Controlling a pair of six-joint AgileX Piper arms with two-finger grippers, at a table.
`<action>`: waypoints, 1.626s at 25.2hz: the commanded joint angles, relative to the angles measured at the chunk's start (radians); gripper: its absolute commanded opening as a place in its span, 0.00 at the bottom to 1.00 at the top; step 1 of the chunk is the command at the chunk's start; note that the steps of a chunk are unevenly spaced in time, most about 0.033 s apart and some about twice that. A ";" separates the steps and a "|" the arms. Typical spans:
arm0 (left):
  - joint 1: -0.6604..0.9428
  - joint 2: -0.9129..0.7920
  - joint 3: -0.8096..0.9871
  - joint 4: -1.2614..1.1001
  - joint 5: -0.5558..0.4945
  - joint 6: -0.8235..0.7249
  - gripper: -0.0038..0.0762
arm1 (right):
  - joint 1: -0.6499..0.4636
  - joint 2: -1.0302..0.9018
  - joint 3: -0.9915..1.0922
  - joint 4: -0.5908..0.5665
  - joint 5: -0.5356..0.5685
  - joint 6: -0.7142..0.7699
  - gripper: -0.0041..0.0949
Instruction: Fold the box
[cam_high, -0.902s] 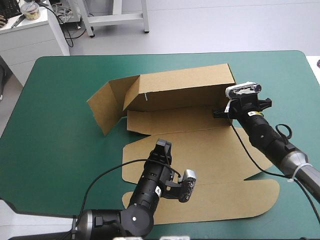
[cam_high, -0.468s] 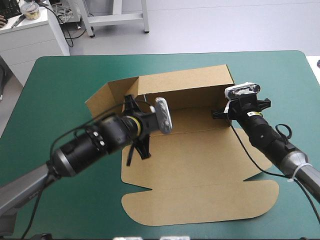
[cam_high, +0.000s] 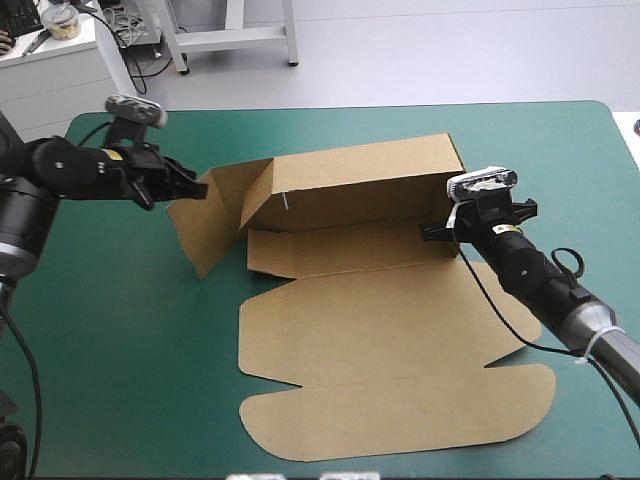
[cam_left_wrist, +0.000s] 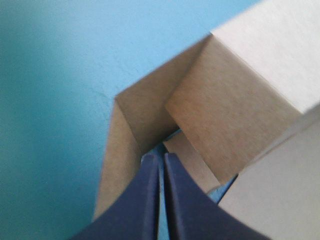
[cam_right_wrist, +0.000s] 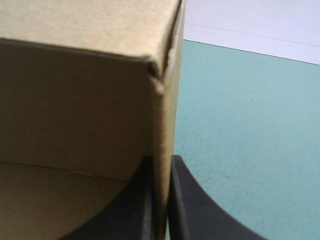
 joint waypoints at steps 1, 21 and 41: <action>0.149 -0.041 -0.007 -0.205 -0.035 0.018 0.07 | -0.005 -0.030 -0.038 -0.003 -0.032 0.003 0.02; 0.655 -0.041 0.505 -0.788 -0.089 0.166 0.07 | -0.019 0.008 -0.051 -0.003 0.194 0.004 0.02; 0.655 -0.039 0.538 -0.785 -0.135 0.180 0.04 | -0.202 0.101 -0.704 -0.642 1.268 0.814 0.03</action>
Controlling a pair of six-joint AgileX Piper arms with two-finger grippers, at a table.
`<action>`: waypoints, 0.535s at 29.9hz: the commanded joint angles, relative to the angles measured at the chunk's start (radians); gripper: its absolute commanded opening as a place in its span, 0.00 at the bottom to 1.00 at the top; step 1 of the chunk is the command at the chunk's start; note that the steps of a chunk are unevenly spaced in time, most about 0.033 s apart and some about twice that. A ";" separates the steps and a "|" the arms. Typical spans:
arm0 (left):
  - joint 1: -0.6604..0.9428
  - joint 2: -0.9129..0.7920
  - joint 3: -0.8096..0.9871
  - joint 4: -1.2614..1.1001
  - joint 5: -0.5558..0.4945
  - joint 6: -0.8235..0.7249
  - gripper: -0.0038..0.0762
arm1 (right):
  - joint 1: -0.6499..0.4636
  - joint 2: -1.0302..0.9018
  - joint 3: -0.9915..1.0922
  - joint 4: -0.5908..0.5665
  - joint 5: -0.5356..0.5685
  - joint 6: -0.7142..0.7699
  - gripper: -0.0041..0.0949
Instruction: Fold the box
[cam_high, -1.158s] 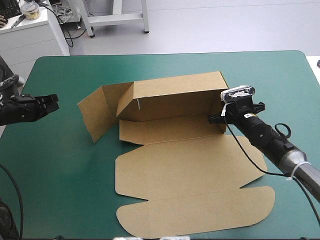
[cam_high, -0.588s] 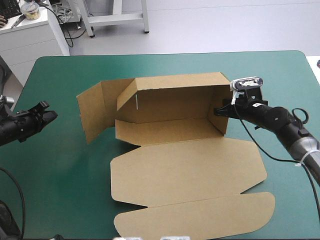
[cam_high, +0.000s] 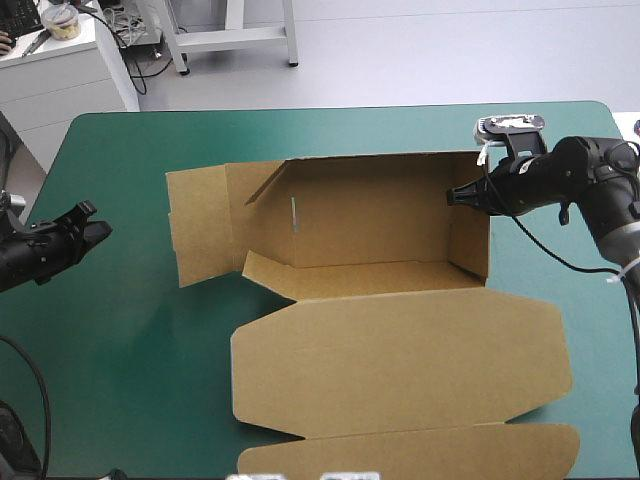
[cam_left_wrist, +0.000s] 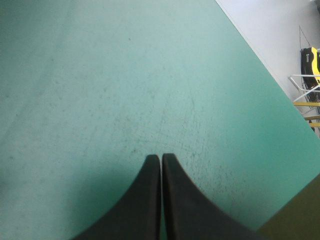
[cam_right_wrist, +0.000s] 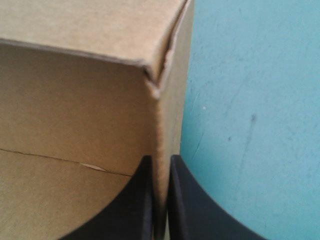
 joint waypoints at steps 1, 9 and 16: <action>0.002 -0.035 -0.025 -0.054 0.002 -0.005 0.04 | -0.008 -0.002 -0.050 0.044 0.084 0.012 0.03; 0.002 -0.035 -0.007 -0.037 -0.023 -0.007 0.04 | -0.006 0.116 -0.050 0.084 0.131 0.012 0.03; 0.002 -0.035 -0.007 -0.053 -0.045 -0.009 0.04 | -0.006 0.182 -0.050 0.084 -0.008 0.007 0.03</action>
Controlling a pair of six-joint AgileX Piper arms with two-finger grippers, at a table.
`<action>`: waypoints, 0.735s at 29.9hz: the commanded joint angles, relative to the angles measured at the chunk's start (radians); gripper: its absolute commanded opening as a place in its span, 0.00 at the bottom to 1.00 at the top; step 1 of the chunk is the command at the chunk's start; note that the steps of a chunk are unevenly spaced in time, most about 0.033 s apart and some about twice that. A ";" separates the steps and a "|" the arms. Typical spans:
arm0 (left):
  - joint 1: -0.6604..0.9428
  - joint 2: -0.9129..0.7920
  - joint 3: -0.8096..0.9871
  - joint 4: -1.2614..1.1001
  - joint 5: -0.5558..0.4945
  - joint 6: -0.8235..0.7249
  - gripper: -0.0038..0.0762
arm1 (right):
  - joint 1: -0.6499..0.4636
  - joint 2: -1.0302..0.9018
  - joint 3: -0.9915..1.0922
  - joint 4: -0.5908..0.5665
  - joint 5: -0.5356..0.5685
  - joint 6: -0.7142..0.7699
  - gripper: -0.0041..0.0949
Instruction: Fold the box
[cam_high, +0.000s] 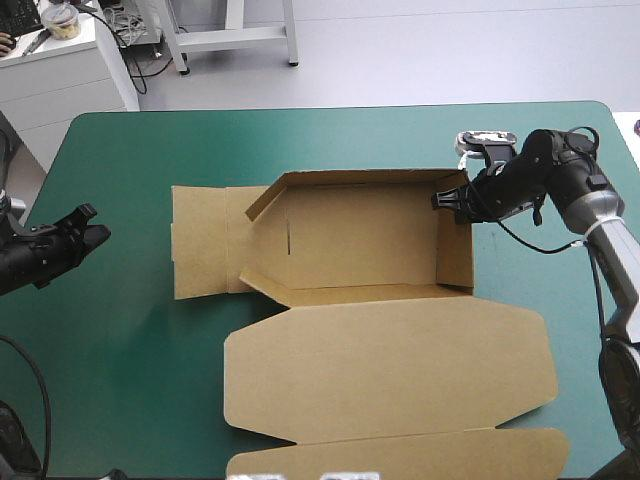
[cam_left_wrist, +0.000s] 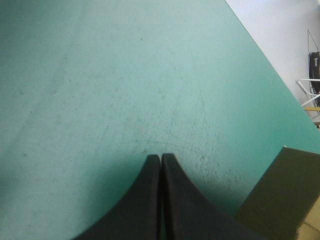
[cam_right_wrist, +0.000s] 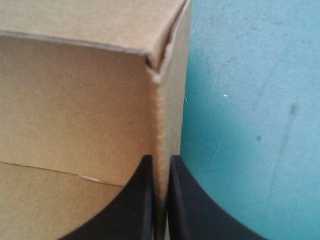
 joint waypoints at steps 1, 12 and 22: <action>0.002 -0.035 -0.024 -0.064 -0.014 -0.003 0.04 | -0.005 -0.009 -0.017 0.026 -0.054 0.005 0.03; 0.002 -0.035 -0.024 -0.064 -0.024 0.006 0.04 | -0.005 -0.003 -0.017 0.026 -0.184 -0.072 0.07; 0.002 -0.035 -0.024 -0.064 -0.021 0.006 0.04 | -0.005 -0.003 -0.019 0.026 -0.192 -0.097 0.77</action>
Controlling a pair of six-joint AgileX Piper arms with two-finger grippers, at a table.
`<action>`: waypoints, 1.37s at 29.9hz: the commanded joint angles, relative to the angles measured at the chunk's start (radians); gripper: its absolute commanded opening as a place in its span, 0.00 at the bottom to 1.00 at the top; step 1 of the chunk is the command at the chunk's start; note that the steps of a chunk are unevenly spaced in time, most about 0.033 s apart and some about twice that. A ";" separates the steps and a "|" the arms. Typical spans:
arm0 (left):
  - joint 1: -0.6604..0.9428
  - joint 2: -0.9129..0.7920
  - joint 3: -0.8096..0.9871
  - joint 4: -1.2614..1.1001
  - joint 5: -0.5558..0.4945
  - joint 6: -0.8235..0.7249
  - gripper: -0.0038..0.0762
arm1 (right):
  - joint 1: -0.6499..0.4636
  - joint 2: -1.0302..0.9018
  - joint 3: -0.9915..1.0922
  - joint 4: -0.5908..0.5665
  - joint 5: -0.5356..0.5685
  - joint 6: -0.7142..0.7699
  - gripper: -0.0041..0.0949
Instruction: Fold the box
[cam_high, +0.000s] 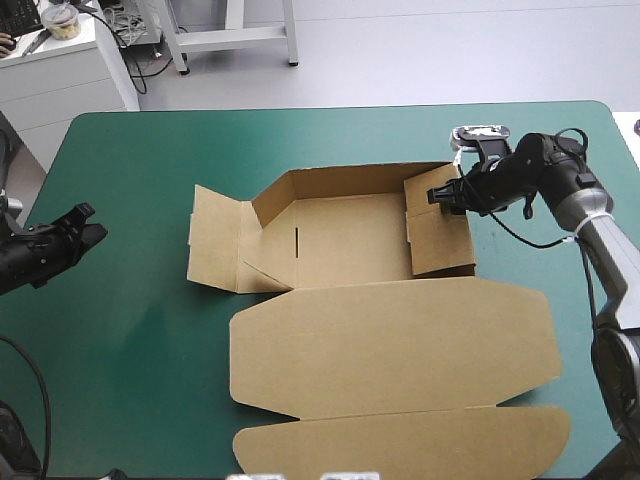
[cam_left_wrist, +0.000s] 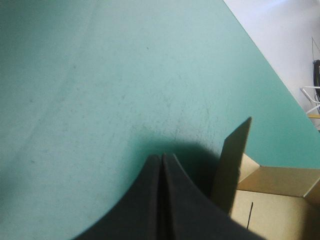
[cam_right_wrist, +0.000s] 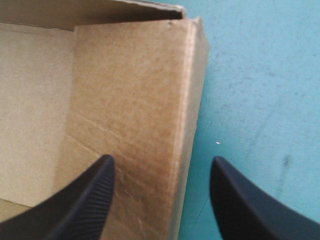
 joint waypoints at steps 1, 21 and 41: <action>0.002 -0.035 -0.026 -0.061 0.006 0.006 0.04 | -0.004 -0.042 -0.028 0.012 -0.039 -0.017 0.81; 0.002 -0.035 -0.026 -0.061 0.022 -0.028 0.04 | -0.004 -0.060 -0.343 -0.144 0.337 0.141 0.84; 0.002 -0.035 -0.026 -0.048 0.020 -0.028 0.04 | 0.041 0.110 -0.343 -0.125 0.335 0.172 0.84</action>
